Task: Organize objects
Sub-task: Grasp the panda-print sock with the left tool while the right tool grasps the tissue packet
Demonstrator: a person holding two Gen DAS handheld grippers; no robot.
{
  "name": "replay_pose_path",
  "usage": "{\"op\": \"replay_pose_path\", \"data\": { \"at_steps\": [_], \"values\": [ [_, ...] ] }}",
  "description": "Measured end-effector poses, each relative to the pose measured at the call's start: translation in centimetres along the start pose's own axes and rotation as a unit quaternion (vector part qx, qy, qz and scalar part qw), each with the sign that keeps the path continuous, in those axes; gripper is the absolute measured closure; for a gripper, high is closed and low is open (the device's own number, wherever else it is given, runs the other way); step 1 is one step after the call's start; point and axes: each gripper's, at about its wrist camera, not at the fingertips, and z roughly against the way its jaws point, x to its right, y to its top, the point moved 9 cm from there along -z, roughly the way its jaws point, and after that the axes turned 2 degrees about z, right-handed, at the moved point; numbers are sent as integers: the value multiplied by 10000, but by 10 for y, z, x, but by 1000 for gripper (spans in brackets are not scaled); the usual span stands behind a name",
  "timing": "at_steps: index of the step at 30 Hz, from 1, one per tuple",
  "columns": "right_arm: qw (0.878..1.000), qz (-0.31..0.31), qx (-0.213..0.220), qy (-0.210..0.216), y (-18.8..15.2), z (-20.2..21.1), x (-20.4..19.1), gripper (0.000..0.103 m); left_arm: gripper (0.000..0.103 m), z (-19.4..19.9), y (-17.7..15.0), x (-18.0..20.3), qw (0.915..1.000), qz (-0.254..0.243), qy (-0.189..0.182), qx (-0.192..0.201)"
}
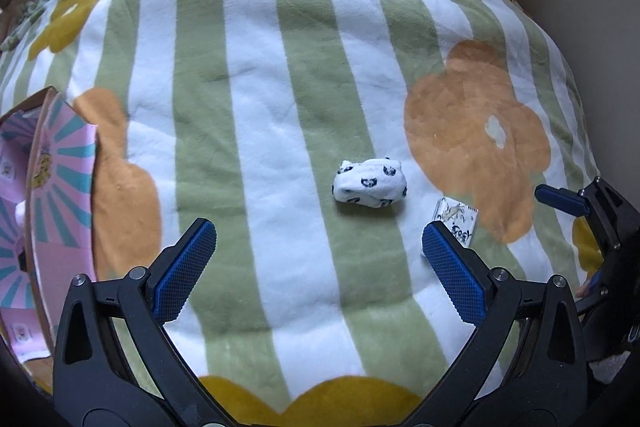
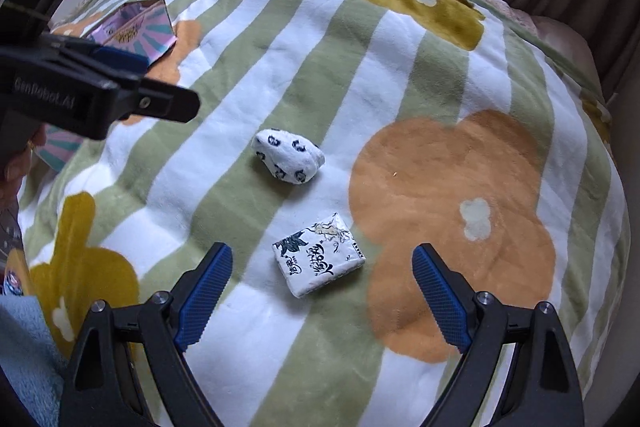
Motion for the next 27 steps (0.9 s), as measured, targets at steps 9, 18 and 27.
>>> {"op": "replay_pose_path", "data": {
  "at_steps": [9,18,27],
  "values": [
    [9975,529,-213,410,-17,-54,-1,14,0,-84,8,32,9991,-121,-115,-384],
    [9930,725,-378,855,-18,-80,-5,38,9,-128,11,40,9973,-88,-260,-683],
    [9929,636,-341,941,-17,-80,-3,40,41,-135,11,60,9953,-373,-435,-776]
  ]
}}
